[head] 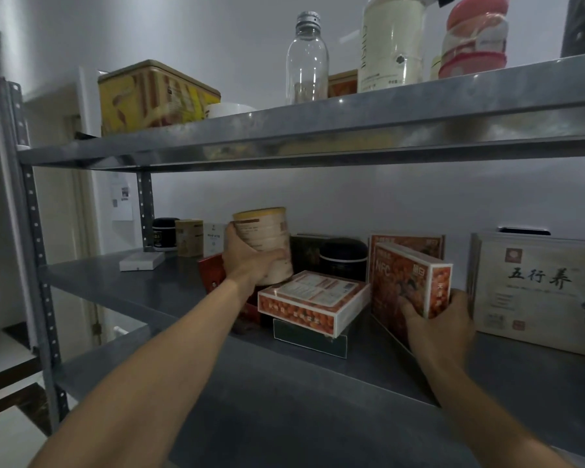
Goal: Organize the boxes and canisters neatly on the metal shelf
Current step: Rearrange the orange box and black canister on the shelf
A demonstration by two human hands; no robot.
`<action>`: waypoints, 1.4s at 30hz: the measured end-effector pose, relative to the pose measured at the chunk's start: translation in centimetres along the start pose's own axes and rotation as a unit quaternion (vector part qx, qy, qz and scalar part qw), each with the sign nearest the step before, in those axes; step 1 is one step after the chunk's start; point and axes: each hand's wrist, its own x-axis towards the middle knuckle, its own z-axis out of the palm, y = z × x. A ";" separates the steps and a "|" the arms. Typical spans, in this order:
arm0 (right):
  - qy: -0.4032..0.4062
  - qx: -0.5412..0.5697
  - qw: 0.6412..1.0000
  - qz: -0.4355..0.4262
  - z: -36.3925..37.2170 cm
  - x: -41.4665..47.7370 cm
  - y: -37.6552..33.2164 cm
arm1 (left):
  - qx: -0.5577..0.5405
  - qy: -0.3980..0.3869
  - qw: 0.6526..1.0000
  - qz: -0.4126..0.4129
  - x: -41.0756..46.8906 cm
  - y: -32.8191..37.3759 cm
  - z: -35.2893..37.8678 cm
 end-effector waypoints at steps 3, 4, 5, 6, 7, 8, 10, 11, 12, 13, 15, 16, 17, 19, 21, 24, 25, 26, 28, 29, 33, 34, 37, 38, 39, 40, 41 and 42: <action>-0.004 -0.012 1.000 -0.010 0.5 0.1 0.0 | 0.022 0.016 0.999 -0.018 0.8 -1.9 -1.5; -0.003 -0.015 1.000 -0.012 0.6 0.1 0.0 | 0.031 0.018 0.999 -0.024 0.9 -2.6 -1.8; -0.002 -0.019 1.000 -0.013 0.6 0.1 0.0 | 0.037 0.021 0.999 -0.029 0.9 -3.2 -2.0; 0.001 -0.024 1.000 -0.014 0.7 0.1 0.0 | 0.039 0.024 0.998 -0.032 0.9 -3.8 -2.0; 0.004 -0.026 1.000 -0.014 0.6 0.1 0.0 | 0.038 0.028 0.998 -0.031 0.9 -4.3 -2.0; 0.005 -0.026 1.000 -0.015 0.5 0.1 -0.1 | 0.038 0.031 0.998 -0.027 0.8 -4.5 -2.0; 0.007 -0.029 0.999 -0.019 0.6 0.2 -0.1 | 0.042 0.024 0.999 -0.016 1.0 -4.9 -1.9; 0.007 -0.030 0.999 -0.019 0.6 0.1 -0.1 | 0.044 0.017 0.999 -0.011 1.0 -5.0 -1.8; 0.007 -0.031 0.999 -0.019 0.6 0.1 -0.1 | 0.045 0.011 0.999 -0.009 1.0 -5.1 -1.8; 0.008 -0.031 0.999 -0.019 0.6 0.1 0.0 | 0.044 0.008 0.999 -0.005 0.9 -5.2 -1.7; 0.008 -0.031 0.999 -0.020 0.5 0.1 0.1 | 0.038 0.003 0.999 -0.006 0.5 -5.3 -1.8; 0.006 -0.032 0.999 -0.020 0.5 0.1 0.1 | 0.035 -0.002 0.999 -0.008 0.3 -5.3 -1.8; 0.004 -0.031 0.999 -0.021 0.4 0.0 0.1 | 0.031 -0.008 0.999 -0.011 0.1 -5.5 -1.9; 0.002 -0.029 0.999 -0.020 0.3 0.0 0.0 | 0.023 -0.019 0.999 -0.020 -0.5 -5.7 -2.3; 0.000 -0.030 0.999 -0.019 0.3 -0.1 -0.1 | 0.018 -0.025 0.999 -0.030 -1.3 -5.8 -2.8; 0.000 -0.025 1.000 -0.017 0.1 -0.3 -0.1 | 0.044 0.019 0.999 -0.020 -2.8 -5.7 -3.4; -0.002 -0.025 1.000 -0.016 0.0 -0.3 -0.1 | 0.047 0.035 0.998 0.002 -3.5 -5.5 -3.6; -0.005 -0.024 1.000 -0.015 -0.1 -0.4 0.0 | 0.047 0.041 0.997 0.033 -4.2 -5.3 -3.8; -0.011 -0.023 0.999 -0.021 -0.3 -0.5 0.0 | 0.052 0.017 0.994 0.094 -5.6 -4.7 -4.1; -0.013 -0.024 0.999 -0.026 -0.4 -0.6 -0.1 | 0.059 -0.011 0.992 0.115 -6.2 -4.3 -4.2; -0.016 -0.027 0.999 -0.039 -0.9 -0.9 -0.2 | 0.063 -0.128 0.985 0.094 -7.8 -2.5 -3.8; -0.017 -0.028 0.999 -0.041 -1.1 -0.9 -0.2 | 0.064 -0.141 0.985 0.075 -8.0 -2.3 -3.6; -0.024 -0.024 0.999 -0.042 -1.6 -0.9 -0.1 | 0.076 -0.156 0.985 -0.001 -8.4 -2.0 -2.6; -0.027 -0.022 0.999 -0.040 -1.8 -1.0 -0.1 | 0.079 -0.154 0.985 -0.028 -8.6 -1.8 -2.3; -0.028 -0.021 0.999 -0.040 -2.0 -1.0 -0.1 | 0.081 -0.145 0.985 -0.053 -8.7 -1.7 -2.0; -0.029 -0.021 0.999 -0.041 -2.1 -1.0 0.0 | 0.088 -0.130 0.985 -0.072 -8.8 -1.5 -1.7; -0.029 -0.021 0.999 -0.041 -2.2 -0.9 0.0 | 0.096 -0.114 0.985 -0.086 -8.8 -1.4 -1.5; -0.028 -0.022 0.999 -0.039 -2.3 -0.9 0.1 | 0.106 -0.103 0.984 -0.098 -8.7 -1.3 -1.3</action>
